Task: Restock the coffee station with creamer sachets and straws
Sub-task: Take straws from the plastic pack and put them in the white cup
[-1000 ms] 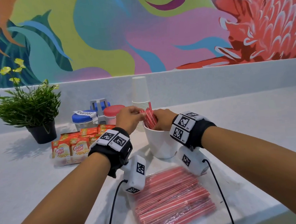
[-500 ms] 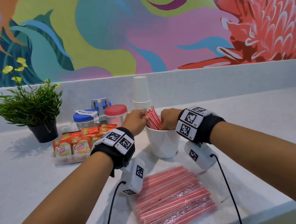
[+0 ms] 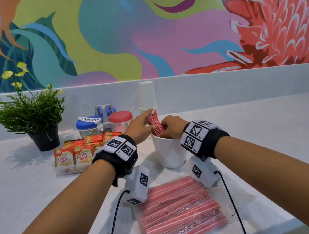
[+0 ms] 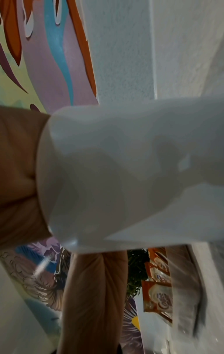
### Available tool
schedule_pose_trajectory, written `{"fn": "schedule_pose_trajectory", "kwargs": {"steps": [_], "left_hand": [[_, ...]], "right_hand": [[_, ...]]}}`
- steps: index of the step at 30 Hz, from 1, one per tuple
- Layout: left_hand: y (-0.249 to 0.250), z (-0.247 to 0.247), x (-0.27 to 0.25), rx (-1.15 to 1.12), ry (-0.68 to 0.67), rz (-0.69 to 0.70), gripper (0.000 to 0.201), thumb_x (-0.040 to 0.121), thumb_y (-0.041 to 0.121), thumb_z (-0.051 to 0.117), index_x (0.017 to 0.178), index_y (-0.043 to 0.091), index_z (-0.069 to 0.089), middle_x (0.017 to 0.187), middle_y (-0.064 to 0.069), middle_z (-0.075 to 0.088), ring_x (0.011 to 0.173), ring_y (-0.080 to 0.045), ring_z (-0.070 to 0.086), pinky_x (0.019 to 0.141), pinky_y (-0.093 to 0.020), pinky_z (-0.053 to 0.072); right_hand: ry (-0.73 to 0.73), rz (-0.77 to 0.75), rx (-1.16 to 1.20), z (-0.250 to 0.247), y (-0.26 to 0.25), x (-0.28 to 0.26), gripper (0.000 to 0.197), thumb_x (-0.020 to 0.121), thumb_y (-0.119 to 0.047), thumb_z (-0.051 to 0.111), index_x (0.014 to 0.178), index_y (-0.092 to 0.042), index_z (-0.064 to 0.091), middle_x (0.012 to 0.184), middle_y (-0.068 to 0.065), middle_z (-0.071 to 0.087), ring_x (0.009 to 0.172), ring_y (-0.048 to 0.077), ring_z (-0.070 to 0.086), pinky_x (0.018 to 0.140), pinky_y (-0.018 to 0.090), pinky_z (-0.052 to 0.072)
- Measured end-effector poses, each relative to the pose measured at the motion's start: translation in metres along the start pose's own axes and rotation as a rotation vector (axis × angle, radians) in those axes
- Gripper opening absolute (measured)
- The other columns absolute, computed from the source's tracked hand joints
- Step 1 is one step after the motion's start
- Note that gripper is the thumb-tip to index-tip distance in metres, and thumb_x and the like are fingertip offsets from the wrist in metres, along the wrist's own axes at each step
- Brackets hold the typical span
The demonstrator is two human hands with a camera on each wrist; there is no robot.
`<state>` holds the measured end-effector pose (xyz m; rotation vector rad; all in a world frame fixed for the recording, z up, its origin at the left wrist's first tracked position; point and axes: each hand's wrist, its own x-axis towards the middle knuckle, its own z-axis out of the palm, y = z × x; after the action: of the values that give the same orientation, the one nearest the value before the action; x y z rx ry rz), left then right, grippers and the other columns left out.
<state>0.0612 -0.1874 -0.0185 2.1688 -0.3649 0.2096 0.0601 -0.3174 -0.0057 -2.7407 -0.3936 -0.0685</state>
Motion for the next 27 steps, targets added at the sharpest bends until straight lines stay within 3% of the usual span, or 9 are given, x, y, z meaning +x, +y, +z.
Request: {"fn": "schedule_pose_trajectory", "kwargs": {"steps": [5, 8, 12, 14, 16, 19, 22, 24, 27], "left_hand": [[0.002, -0.006, 0.002, 0.104, -0.027, 0.038, 0.069, 0.084, 0.003, 0.063, 0.145, 0.015, 0.032, 0.142, -0.011, 0.046, 0.128, -0.023, 0.048, 0.107, -0.031, 0.038], [0.002, -0.008, 0.0, 0.081, 0.039, 0.02, 0.056, 0.08, 0.007, 0.069, 0.132, 0.004, 0.049, 0.129, -0.014, 0.059, 0.119, -0.023, 0.056, 0.096, -0.022, 0.04], [-0.002, -0.006, 0.0, 0.207, 0.051, 0.035, 0.034, 0.087, 0.017, 0.063, 0.12, 0.006, 0.062, 0.117, -0.014, 0.067, 0.112, -0.027, 0.06, 0.103, -0.038, 0.043], [-0.001, -0.003, 0.0, 0.3, -0.009, 0.029, 0.034, 0.095, 0.022, 0.052, 0.126, 0.009, 0.056, 0.124, -0.013, 0.063, 0.116, -0.029, 0.057, 0.102, -0.036, 0.042], [0.001, -0.001, -0.001, 0.372, -0.091, -0.024, 0.045, 0.1, 0.029, 0.038, 0.141, 0.013, 0.038, 0.139, -0.013, 0.05, 0.128, -0.029, 0.047, 0.106, -0.034, 0.034], [0.001, 0.003, 0.0, 0.367, -0.144, -0.069, 0.045, 0.102, 0.03, 0.031, 0.145, 0.016, 0.028, 0.147, -0.01, 0.041, 0.134, -0.026, 0.039, 0.108, -0.032, 0.029], [0.003, 0.003, 0.0, 0.334, -0.133, -0.096, 0.053, 0.101, 0.032, 0.031, 0.15, 0.017, 0.014, 0.152, -0.01, 0.032, 0.139, -0.026, 0.033, 0.112, -0.033, 0.026], [0.008, 0.0, -0.003, 0.325, -0.124, -0.09, 0.055, 0.101, 0.032, 0.032, 0.151, 0.018, 0.011, 0.153, -0.01, 0.029, 0.14, -0.026, 0.032, 0.113, -0.034, 0.025], [0.021, -0.01, -0.011, 0.345, -0.093, -0.086, 0.051, 0.101, 0.029, 0.034, 0.149, 0.014, 0.023, 0.153, -0.01, 0.031, 0.14, -0.026, 0.032, 0.116, -0.036, 0.024]], "right_hand": [[-0.011, -0.027, 0.006, 0.0, -0.001, -0.001, 0.019, 0.085, -0.021, 0.062, 0.1, -0.009, 0.063, 0.071, 0.002, 0.051, 0.064, 0.015, 0.047, 0.05, 0.017, 0.029], [-0.015, 0.005, -0.002, 0.0, -0.001, 0.0, 0.027, 0.085, -0.022, 0.061, 0.105, -0.003, 0.062, 0.08, 0.006, 0.052, 0.074, 0.02, 0.049, 0.049, 0.019, 0.03], [-0.003, 0.017, 0.023, 0.0, -0.001, -0.001, 0.031, 0.086, -0.023, 0.06, 0.108, -0.002, 0.06, 0.087, 0.007, 0.052, 0.082, 0.02, 0.049, 0.057, 0.023, 0.035], [-0.003, 0.021, 0.036, 0.0, 0.0, -0.001, 0.03, 0.087, -0.026, 0.059, 0.107, -0.004, 0.059, 0.09, 0.008, 0.052, 0.085, 0.02, 0.049, 0.069, 0.025, 0.037], [-0.015, 0.014, 0.047, -0.001, -0.001, -0.003, 0.025, 0.089, -0.026, 0.057, 0.104, -0.006, 0.059, 0.091, 0.008, 0.052, 0.085, 0.02, 0.049, 0.071, 0.025, 0.036], [-0.058, 0.001, 0.037, -0.002, -0.004, -0.005, 0.024, 0.091, -0.027, 0.054, 0.103, -0.006, 0.06, 0.089, 0.007, 0.051, 0.084, 0.02, 0.048, 0.06, 0.025, 0.036], [-0.083, 0.043, 0.0, -0.004, -0.005, -0.005, 0.021, 0.091, -0.029, 0.054, 0.081, -0.011, 0.056, 0.076, 0.003, 0.051, 0.077, 0.018, 0.048, 0.055, 0.021, 0.033], [-0.064, 0.062, 0.0, -0.01, -0.006, -0.007, 0.026, 0.089, -0.032, 0.058, 0.094, -0.006, 0.059, 0.087, 0.009, 0.059, 0.079, 0.02, 0.052, 0.056, 0.02, 0.036], [0.001, 0.107, 0.076, -0.022, -0.003, -0.015, 0.048, 0.087, -0.033, 0.061, 0.121, -0.001, 0.05, 0.12, 0.014, 0.061, 0.106, 0.027, 0.06, 0.085, 0.033, 0.048]]}}
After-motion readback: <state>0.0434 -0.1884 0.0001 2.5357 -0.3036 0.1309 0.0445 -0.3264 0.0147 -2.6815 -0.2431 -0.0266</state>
